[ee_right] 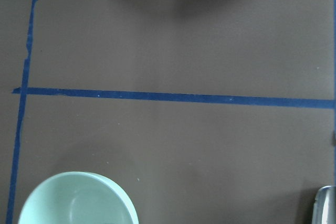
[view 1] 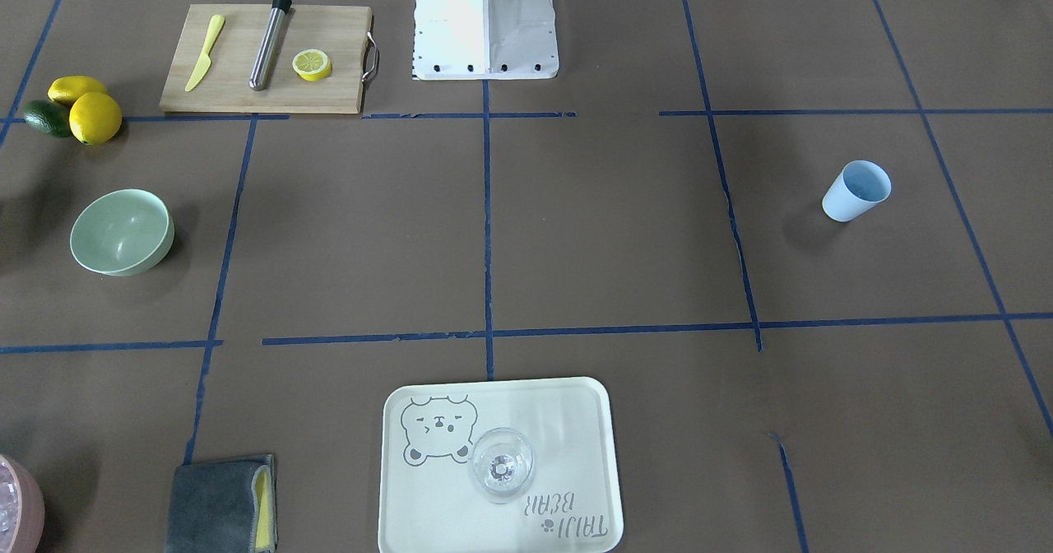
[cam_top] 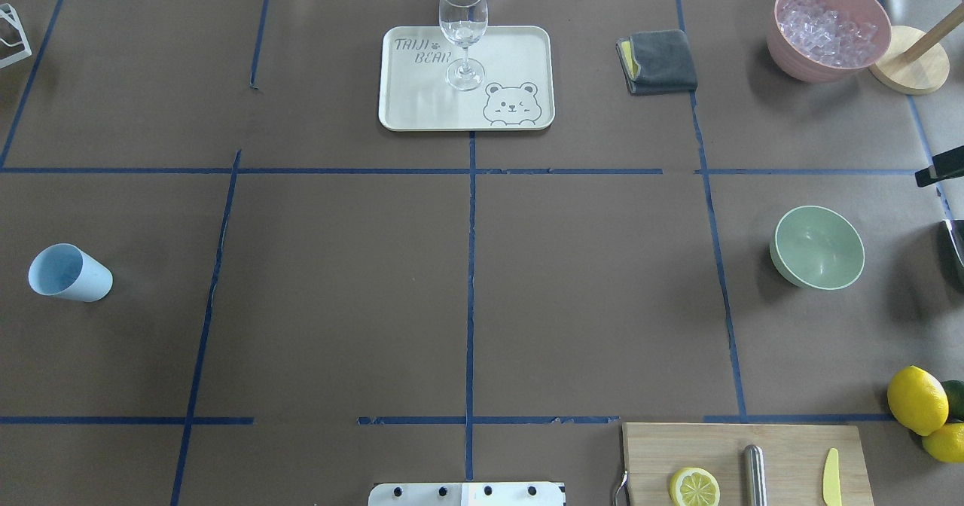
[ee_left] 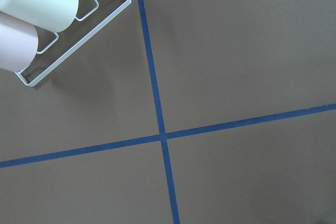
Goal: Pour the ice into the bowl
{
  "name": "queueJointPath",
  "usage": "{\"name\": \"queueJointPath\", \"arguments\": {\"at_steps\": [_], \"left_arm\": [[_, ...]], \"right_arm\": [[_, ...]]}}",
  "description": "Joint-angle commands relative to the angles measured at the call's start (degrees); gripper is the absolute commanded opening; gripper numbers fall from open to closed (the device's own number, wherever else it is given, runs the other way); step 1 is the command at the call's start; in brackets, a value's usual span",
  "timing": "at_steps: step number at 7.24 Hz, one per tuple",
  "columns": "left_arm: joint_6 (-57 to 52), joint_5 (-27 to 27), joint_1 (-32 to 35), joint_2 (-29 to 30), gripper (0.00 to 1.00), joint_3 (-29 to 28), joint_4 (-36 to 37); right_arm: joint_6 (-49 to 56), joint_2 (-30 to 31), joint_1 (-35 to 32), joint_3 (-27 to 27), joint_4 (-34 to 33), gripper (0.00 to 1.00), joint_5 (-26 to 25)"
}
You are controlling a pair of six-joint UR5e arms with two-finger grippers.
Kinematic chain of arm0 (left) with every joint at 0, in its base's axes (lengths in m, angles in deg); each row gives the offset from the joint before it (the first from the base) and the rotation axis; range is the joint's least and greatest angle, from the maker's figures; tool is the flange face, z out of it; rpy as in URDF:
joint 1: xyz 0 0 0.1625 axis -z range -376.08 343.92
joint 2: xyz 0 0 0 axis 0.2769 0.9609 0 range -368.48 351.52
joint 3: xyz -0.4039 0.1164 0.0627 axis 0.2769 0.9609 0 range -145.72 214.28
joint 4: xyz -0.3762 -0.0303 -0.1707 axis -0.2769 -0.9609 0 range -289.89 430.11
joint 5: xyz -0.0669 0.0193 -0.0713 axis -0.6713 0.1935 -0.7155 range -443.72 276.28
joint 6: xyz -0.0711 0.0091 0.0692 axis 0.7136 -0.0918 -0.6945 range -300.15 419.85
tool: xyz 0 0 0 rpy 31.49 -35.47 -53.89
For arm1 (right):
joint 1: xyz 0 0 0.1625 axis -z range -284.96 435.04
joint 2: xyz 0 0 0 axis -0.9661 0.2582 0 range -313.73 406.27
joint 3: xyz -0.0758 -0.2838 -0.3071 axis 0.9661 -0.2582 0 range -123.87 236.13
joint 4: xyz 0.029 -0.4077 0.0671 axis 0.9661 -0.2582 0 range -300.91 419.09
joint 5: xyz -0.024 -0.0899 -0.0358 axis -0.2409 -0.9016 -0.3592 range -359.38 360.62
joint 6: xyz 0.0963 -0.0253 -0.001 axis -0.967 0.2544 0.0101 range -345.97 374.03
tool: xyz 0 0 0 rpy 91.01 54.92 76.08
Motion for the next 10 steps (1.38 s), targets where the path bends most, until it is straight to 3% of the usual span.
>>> {"name": "queueJointPath", "arguments": {"at_steps": [1,2,3,5,7,8,10], "left_arm": [[19.46,1.14,-5.38,-11.33,1.00,5.88,-24.05],[22.84,2.81,-6.89,-15.65,1.00,9.82,-28.95],[26.88,4.56,-9.25,-18.13,1.00,15.60,-28.99],[41.44,19.45,-23.97,-22.79,1.00,24.24,-29.00],[52.79,35.52,-37.85,-24.21,1.00,25.50,-28.91],[57.46,40.65,-43.06,-24.30,1.00,25.50,-28.82],[57.86,42.53,-43.64,-26.22,0.99,26.64,-28.82]], "right_arm": [[-7.89,0.38,4.34,-0.08,5.50,1.00,-2.27],[-8.33,0.47,5.04,-0.17,5.42,1.00,-2.27],[-10.42,0.38,6.53,-0.61,5.50,1.00,-2.62],[-11.32,0.30,7.51,-0.79,5.51,1.00,-2.80],[-13.34,0.38,9.78,-0.70,5.85,1.00,-3.84],[-13.43,1.17,11.80,-1.31,8.82,1.00,-6.20],[-14.74,1.53,14.44,-8.31,19.77,0.96,-7.01]]}}
